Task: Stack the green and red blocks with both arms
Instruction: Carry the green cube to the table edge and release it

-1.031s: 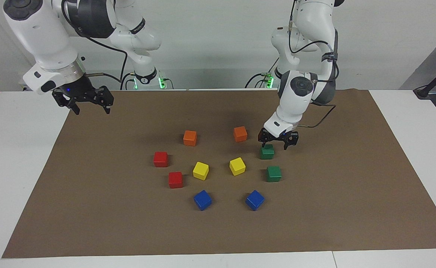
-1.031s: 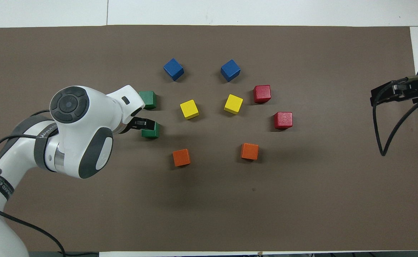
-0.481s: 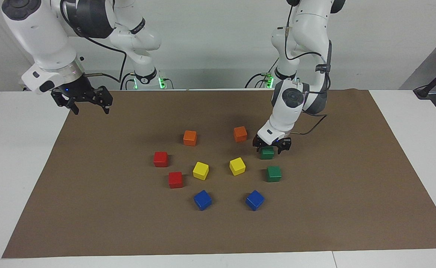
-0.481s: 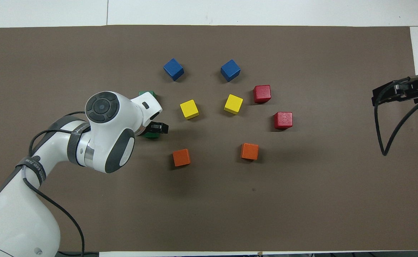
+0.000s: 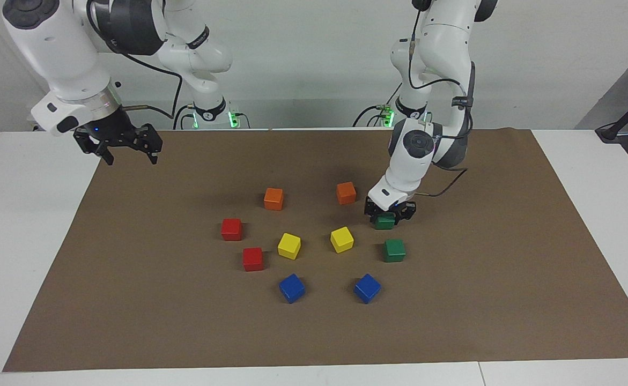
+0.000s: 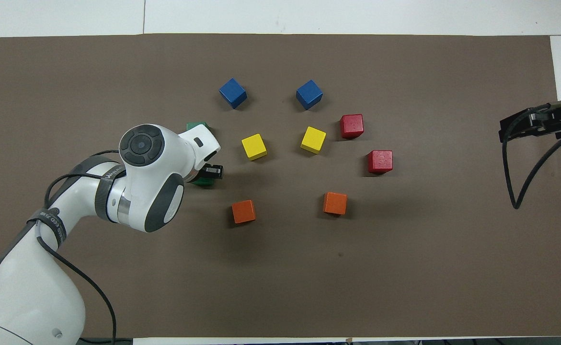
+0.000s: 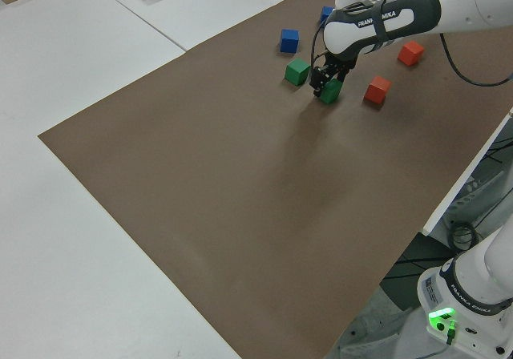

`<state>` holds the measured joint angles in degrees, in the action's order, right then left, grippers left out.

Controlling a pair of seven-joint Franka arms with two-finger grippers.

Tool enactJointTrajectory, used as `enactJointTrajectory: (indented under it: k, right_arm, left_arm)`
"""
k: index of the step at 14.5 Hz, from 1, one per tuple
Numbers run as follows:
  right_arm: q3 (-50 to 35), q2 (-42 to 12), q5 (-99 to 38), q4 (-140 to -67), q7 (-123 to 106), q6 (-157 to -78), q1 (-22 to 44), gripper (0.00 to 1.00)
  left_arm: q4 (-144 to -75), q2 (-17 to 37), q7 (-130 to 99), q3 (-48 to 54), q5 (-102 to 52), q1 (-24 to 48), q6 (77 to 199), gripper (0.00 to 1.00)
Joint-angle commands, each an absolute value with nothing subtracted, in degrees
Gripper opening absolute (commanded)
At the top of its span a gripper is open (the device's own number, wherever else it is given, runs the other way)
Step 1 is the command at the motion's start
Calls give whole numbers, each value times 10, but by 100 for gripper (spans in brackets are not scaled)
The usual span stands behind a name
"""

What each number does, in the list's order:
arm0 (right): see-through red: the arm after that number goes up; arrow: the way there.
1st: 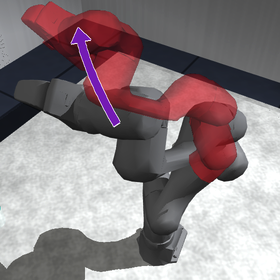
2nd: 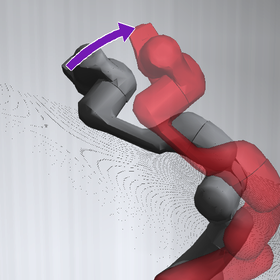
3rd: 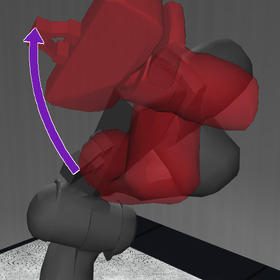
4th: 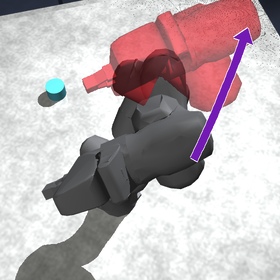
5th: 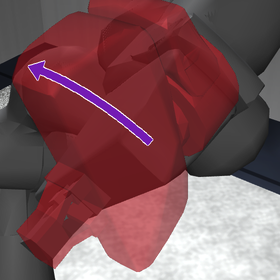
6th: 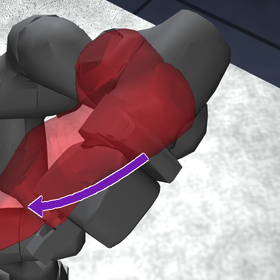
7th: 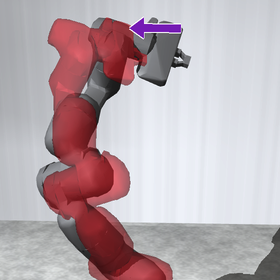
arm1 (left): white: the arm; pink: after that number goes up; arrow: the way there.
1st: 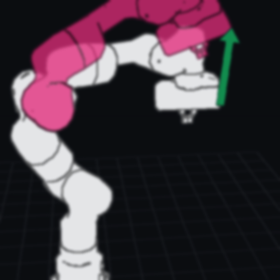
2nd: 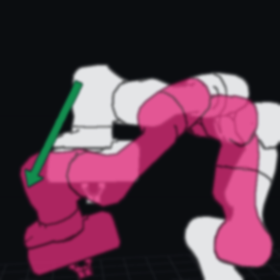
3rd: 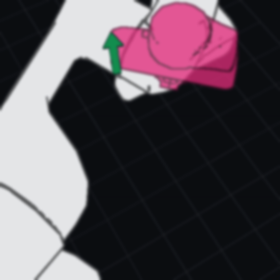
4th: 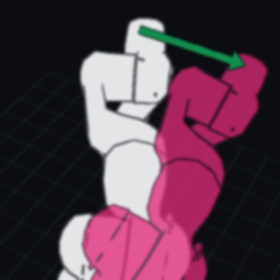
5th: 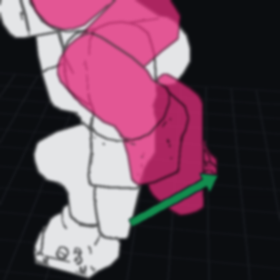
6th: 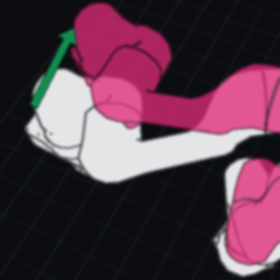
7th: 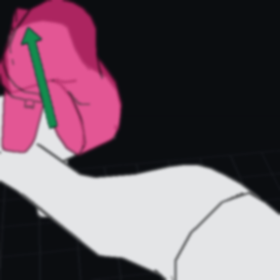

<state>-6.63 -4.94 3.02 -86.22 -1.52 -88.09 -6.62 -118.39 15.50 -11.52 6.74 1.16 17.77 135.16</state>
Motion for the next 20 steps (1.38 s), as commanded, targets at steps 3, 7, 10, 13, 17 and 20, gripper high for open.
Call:
enactJointTrajectory:
  k: [3,7,10,13,17,20]
  right_arm:
    - [-71,-33,30,-883,-33,-893,-77,100]
    - [-71,-33,30,-883,-34,-893,-78,100]
    - [-71,-33,28,-883,-61,-894,-96,100]
    - [-72,-33,28,-883,-62,-894,-95,100]
    - [-72,-33,27,-880,-62,-888,-96,100]
    - [-72,-32,27,-876,-62,-885,-96,100]
  left_arm:
    - [-1169,152,-120,56,33,181,1333,0]
    - [-1123,107,-113,57,30,123,1233,0]
    - [-1122,66,-104,59,25,54,1200,0]
    - [-1123,44,19,57,25,-24,1167,0]
    - [-1141,33,162,56,21,-135,1168,0]
    - [-1167,24,228,56,8,-194,1195,0]
